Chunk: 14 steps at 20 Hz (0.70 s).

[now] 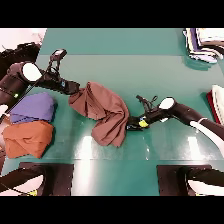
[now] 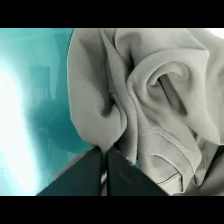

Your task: Fold the shirts.

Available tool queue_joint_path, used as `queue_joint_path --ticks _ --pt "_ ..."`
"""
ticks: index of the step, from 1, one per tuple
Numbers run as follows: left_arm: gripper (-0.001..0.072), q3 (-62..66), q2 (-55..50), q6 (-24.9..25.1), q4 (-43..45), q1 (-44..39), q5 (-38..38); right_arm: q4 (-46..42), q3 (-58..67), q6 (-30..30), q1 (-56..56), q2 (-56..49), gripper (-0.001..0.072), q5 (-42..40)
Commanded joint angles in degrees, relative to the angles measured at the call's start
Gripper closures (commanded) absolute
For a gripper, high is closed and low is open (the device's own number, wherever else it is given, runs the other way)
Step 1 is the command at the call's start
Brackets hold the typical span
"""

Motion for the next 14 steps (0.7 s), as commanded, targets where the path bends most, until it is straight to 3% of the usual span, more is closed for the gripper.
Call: queue_joint_path --ticks 1,2,3,5,11,14 --pt "0.0681 0.1 0.1 0.0 0.1 0.0 -0.1 0.8 3.0 -0.7 2.7 -3.5 0.044 -3.5" --pt "0.0681 0.1 0.1 0.0 0.1 0.0 -0.2 0.7 3.7 -0.8 2.8 -4.0 0.0602 -4.0" --pt "0.0681 0.1 0.1 0.0 0.1 0.0 -0.5 0.8 4.2 -1.2 2.8 -4.1 0.0694 -4.4" --pt "0.0682 0.5 0.5 0.0 1.1 0.0 -0.5 -1.5 5.2 -1.4 2.1 -3.2 0.0695 -5.0" --pt "0.0682 13.3 9.7 0.0 11.3 0.0 -0.6 -27.2 14.7 6.5 -9.6 11.3 0.0695 1.5" --pt "0.0681 21.8 15.3 0.0 11.5 0.0 -0.5 -30.6 22.0 6.5 -17.8 19.4 0.0695 4.2"
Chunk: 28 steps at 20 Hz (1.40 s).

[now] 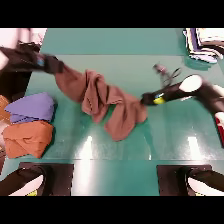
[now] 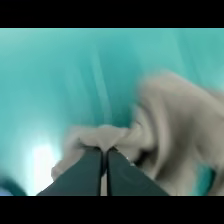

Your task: Fold the shirts.

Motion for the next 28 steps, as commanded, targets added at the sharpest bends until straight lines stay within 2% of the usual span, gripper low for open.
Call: queue_joint_path --ticks 1,5,11,16,20,24,28 --pt "0.0682 9.7 6.3 0.0 2.3 0.0 0.2 -7.5 8.6 1.4 -9.1 9.6 0.0695 3.5" --pt "0.0682 19.2 12.2 -0.1 0.8 0.0 0.1 -7.6 17.9 1.2 -14.6 18.2 0.0696 4.4" --pt "0.0682 32.8 13.4 0.0 -5.8 0.0 -0.1 -7.7 30.4 -0.3 -19.6 25.1 0.0695 5.7" --pt "0.0682 36.8 13.4 0.0 -6.3 0.0 0.7 -7.6 41.9 -1.8 -25.5 23.1 0.0696 11.9" --pt "0.0682 30.8 11.8 0.0 1.8 0.0 0.2 -7.3 48.5 -1.0 -26.8 15.5 0.0696 22.6" --pt "0.0682 20.3 3.6 -0.5 7.1 0.0 -2.2 -7.3 41.3 3.9 -25.5 6.7 0.0696 28.3" --pt "0.0681 11.0 -12.5 -1.1 7.8 1.1 -1.4 -7.7 27.3 4.0 -18.7 -2.6 0.0696 23.6"
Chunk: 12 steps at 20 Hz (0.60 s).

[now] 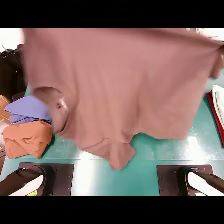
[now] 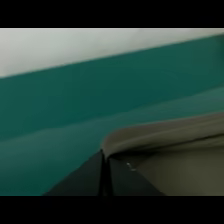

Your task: Fold the shirts.

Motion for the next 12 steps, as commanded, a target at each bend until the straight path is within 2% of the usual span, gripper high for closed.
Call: queue_joint_path --ticks 1,4,6,7,8,9,12 --pt "0.0681 -6.7 -14.2 -1.5 1.1 1.3 0.4 0.7 -10.4 0.9 5.3 -9.0 0.0696 -5.0" --pt "0.0681 -6.8 -25.8 -3.2 1.1 4.0 1.1 0.9 -14.1 0.7 8.8 -17.0 0.0695 -16.9" --pt "0.0679 -6.8 -28.9 -4.2 1.0 5.5 0.7 1.3 -12.1 0.7 9.9 -21.6 0.0695 -20.6" --pt "0.0515 -6.8 -29.1 -4.3 0.8 6.2 0.2 1.4 -9.6 0.6 9.9 -23.9 0.0683 -20.5" --pt "0.0177 -6.4 -28.9 -4.3 0.7 6.8 -0.7 2.1 -6.8 0.6 9.9 -25.8 0.0494 -19.4" --pt "0.011 -5.4 -28.8 -4.5 0.6 7.5 -3.1 3.8 -4.3 0.6 9.7 -27.1 0.0369 -18.3" --pt "0.011 -4.1 -26.1 -3.3 -0.2 9.7 -13.4 10.5 0.0 -3.6 7.8 -27.1 0.0371 -13.2"
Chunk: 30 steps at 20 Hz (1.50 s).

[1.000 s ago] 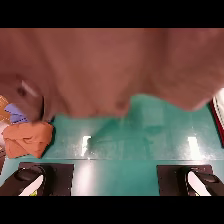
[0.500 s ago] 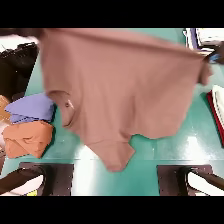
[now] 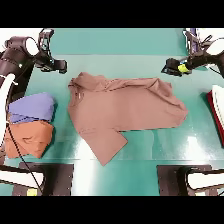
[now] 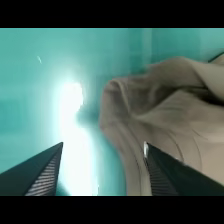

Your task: Fold the shirts.

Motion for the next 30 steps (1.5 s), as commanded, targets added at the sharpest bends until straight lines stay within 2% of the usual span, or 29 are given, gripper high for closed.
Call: queue_joint_path --ticks 1,2,4,9,13,17,23,24,25,26,30 --pt "0.011 0.0 2.4 1.9 -1.5 2.3 -11.6 5.9 3.1 -4.7 -1.2 -0.6 0.0374 4.8" --pt "0.011 -2.0 4.8 2.9 -2.1 2.3 -14.0 5.8 1.4 -5.7 -1.9 1.2 0.0376 6.5" --pt "0.0109 -10.7 11.5 3.0 -6.9 2.3 -13.3 6.1 -4.6 -6.1 -3.0 5.9 0.0376 7.7" --pt "0.0109 -43.1 29.1 2.2 -21.8 2.3 -5.5 7.1 -19.5 -6.1 -5.6 17.8 0.0379 7.1" --pt "0.0109 -61.0 35.3 1.2 -33.1 2.2 2.9 7.0 -24.9 -6.1 -5.6 23.4 0.0379 4.1" --pt "0.0109 -67.4 35.5 1.2 -36.6 -2.6 10.6 7.0 -25.0 -6.1 -5.6 25.3 0.0379 3.8" --pt "0.0112 -68.8 35.5 -2.3 -37.3 -10.4 21.1 6.9 -25.0 -6.1 -5.6 26.1 0.0379 4.4" --pt "0.0238 -68.8 35.5 -2.6 -37.2 -10.2 21.9 6.8 -25.0 -6.1 -5.8 26.1 0.0379 4.9" --pt "0.0524 -68.5 35.5 -2.6 -37.1 -9.4 22.0 6.8 -25.0 -6.1 -6.6 26.1 0.0379 6.0" --pt "0.0674 -67.7 35.5 -2.5 -36.8 -8.4 21.6 6.1 -25.0 -6.1 -7.9 26.1 0.0379 7.5" --pt "0.0673 -59.6 35.5 -1.6 -30.8 -2.8 15.2 -0.6 -27.1 -6.1 -15.9 26.7 0.0379 13.2"
